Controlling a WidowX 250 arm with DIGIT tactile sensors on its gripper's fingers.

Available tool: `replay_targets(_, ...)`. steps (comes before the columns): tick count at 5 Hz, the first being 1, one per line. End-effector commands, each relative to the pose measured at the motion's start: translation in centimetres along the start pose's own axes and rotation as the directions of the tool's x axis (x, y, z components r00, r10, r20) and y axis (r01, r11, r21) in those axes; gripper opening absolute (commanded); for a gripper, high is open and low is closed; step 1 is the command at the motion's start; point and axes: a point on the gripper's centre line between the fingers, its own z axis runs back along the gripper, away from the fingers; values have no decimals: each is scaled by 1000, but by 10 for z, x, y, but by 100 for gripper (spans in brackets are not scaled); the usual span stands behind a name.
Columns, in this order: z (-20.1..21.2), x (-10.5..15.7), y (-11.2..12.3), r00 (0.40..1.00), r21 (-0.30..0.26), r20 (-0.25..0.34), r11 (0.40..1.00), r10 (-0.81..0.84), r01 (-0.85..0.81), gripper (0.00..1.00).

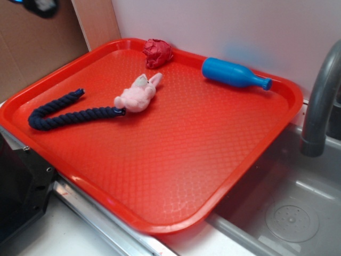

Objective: Grab the red paper.

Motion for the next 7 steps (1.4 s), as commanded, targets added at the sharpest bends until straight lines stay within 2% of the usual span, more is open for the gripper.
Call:
replay_targets(1, -82, 98, 10, 993, -21, 118, 1000, -4, 7, 100)
replay_targets(2, -110, 130, 4, 989, -48, 136, 998, 58, -51, 100)
replay_targets(6, -110, 130, 4, 989, -48, 136, 998, 58, -51, 100)
replay_targets(7, -126, 139, 12, 986, -62, 142, 995, 82, -74, 100)
